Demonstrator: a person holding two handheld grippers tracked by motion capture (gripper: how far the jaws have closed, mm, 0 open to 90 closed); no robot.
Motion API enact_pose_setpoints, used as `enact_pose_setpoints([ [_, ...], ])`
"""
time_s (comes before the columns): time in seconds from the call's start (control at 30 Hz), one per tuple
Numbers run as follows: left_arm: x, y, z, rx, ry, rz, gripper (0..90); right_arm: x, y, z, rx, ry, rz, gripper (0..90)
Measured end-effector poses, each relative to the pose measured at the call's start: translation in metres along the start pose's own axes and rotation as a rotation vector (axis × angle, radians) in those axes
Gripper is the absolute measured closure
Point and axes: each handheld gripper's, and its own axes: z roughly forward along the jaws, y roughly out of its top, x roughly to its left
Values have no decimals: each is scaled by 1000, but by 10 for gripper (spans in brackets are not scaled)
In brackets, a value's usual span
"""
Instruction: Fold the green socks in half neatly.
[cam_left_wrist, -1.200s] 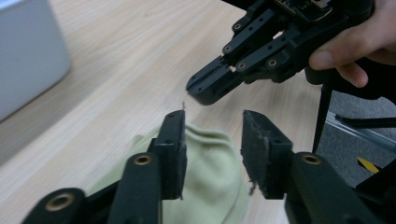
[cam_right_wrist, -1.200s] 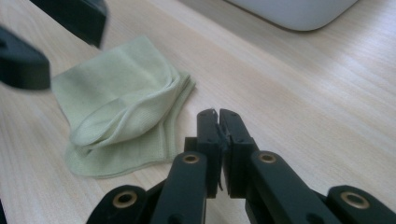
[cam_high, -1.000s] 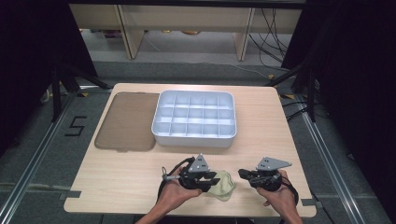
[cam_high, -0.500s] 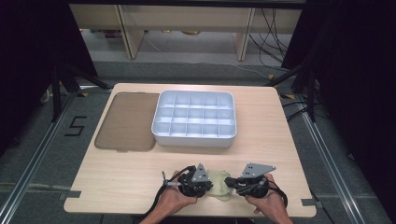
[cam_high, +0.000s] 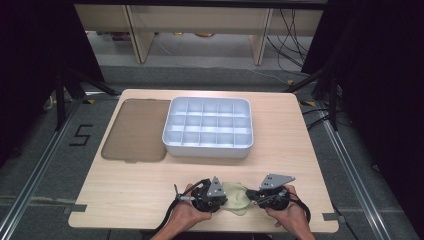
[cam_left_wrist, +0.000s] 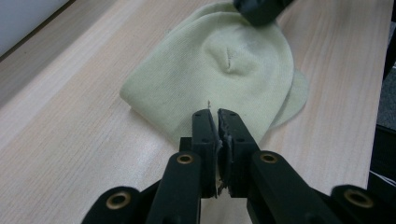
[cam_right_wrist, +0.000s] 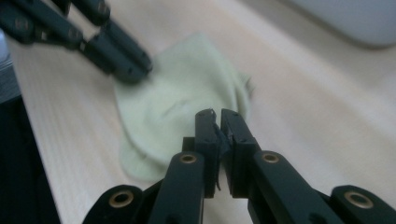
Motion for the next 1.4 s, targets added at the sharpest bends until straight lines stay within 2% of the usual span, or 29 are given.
enact_pose_setpoints([
  [0.13, 0, 1, 0, 17, 3, 7, 850, -1, 16, 3, -70, -24, -42, 855],
  [0.17, -2, 1, 0, 17, -3, -10, 851, -1, 19, 6, -68, -30, -57, 856],
  [0.2, -1, 1, 0, 10, 5, 12, 851, -2, 21, 11, -52, -29, -56, 856],
  [0.3, -2, 1, 0, 11, 6, 7, 851, -7, 17, 24, 28, -66, -56, 857],
  [0.33, -1, 1, 0, 9, 4, 7, 850, -9, 14, 29, 14, -76, -47, 857],
  [0.37, -1, 1, 0, 12, 4, 8, 850, -11, 14, 26, 53, -88, -38, 857],
  [0.4, -2, 1, 0, 13, -2, -18, 850, -11, 14, 26, 53, -88, -38, 857],
  [0.43, -1, 1, -1, 14, 0, 2, 850, -12, 12, 27, 43, -106, -40, 852],
  [0.5, -2, 1, 0, 7, 2, -15, 845, -14, 10, 22, 38, -105, -23, 848],
  [0.53, -1, 1, -1, 7, 2, 0, 841, -15, 11, 18, 37, -96, -26, 847],
  [0.57, -1, 1, -1, 0, -1, -19, 833, -14, 13, 11, 0, -85, -24, 847],
  [0.6, 0, 2, -2, -5, -1, -23, 833, -14, 13, 11, 0, -85, -24, 847],
  [0.63, 2, 4, -4, -12, -2, -10, 832, -12, 14, 8, -16, -75, -32, 847],
  [0.67, 2, 6, -4, -25, 4, -34, 829, -10, 13, 4, -24, -49, -25, 846],
  [0.7, 5, 9, -5, -30, 9, -14, 829, -6, 12, 1, -33, -38, -19, 846],
  [0.73, 6, 12, -4, -35, 11, -27, 828, -4, 10, -1, -33, -24, -31, 845],
  [0.77, 6, 14, -3, -38, 14, -42, 826, 1, 6, -2, -20, -13, -34, 845],
  [0.83, 11, 20, 0, -37, 22, -29, 826, 3, 3, -2, 0, -2, -31, 845],
  [0.9, 18, 23, 6, -32, 42, -41, 828, 2, 1, -1, 5, 4, -38, 845],
  [0.93, 22, 23, 8, -27, 38, -39, 828, 2, 1, -1, 5, 4, -38, 845],
  [0.97, 24, 22, 12, -34, 39, -70, 829, 1, 0, -1, 9, -6, -40, 845],
  [1.03, 30, 21, 19, -17, 39, -79, 834, -2, -5, 1, 33, -14, -23, 846],
  [1.1, 31, 20, 21, -23, 31, -84, 835, -3, -7, 2, 39, -8, -18, 846],
  [1.13, 32, 21, 21, -14, 38, -73, 835, -3, -7, 2, 39, -8, -18, 846],
  [1.17, 31, 21, 21, -20, 43, -86, 835, -3, -8, 2, 46, 2, -12, 846],
  [1.2, 32, 21, 21, -12, 38, -73, 834, -4, -8, 4, 41, 3, -21, 846],
  [1.27, 33, 20, 21, -26, 30, -77, 834, -3, -9, 3, 45, -7, -19, 846],
  [1.3, 32, 19, 20, -31, 35, -95, 832, -2, -9, 2, 50, -8, -17, 845],
  [1.4, 33, 19, 11, -51, 45, -90, 820, -2, -9, 2, 38, -2, -19, 832],
])
